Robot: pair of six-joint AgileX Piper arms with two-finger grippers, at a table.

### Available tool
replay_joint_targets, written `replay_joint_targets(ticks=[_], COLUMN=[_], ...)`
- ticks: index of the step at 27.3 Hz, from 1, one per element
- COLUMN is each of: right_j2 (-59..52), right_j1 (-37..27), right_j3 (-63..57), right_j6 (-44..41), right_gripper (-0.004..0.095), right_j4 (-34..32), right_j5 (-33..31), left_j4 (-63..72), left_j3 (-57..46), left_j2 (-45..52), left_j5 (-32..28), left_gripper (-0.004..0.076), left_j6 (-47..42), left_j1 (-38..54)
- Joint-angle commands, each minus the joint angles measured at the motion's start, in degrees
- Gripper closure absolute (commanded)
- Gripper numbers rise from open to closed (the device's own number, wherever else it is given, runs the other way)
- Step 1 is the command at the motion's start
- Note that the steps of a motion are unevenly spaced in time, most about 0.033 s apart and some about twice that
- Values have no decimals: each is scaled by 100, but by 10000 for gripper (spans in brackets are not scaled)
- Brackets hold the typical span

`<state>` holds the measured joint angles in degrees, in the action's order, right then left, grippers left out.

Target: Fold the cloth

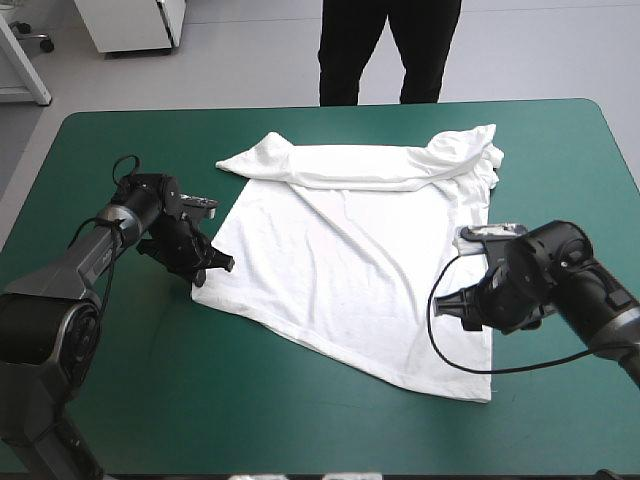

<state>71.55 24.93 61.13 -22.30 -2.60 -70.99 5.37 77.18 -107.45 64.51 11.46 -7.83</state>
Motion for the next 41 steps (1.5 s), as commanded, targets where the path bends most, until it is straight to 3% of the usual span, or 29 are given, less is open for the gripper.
replay_joint_targets(ticks=[1, 16, 24, 27, 29, 32, 41], right_j2=[-243, -646, -176, 152, 310, 380, 88], right_j1=[121, 121, 121, 121, 121, 121, 121], right_j3=[-369, -2568, -2837, -2837, -2837, -2837, -2357], right_j6=[-463, -1221, -1263, -1211, -1110, -667, -590], right_gripper=[379, 382, 436, 519, 642, 903, 925], right_j4=[-57, 299, 438, 604, 750, 1124, 898], right_j5=[144, 1859, 2492, 2639, 2666, 2727, 2393], left_j4=[107, 107, 149, 149, 149, 175, 550], left_j3=[-45, -45, -45, -45, -45, -45, -45], left_j2=[-28, -28, -28, -28, -28, -28, 368], left_j5=[-65, -84, -84, -84, -84, 7, 100], left_gripper=[733, 733, 733, 733, 733, 733, 733], left_j6=[-8, 17, 17, 17, 17, 17, 17], left_j1=[-23, -23, -23, -23, -23, -23, -23])
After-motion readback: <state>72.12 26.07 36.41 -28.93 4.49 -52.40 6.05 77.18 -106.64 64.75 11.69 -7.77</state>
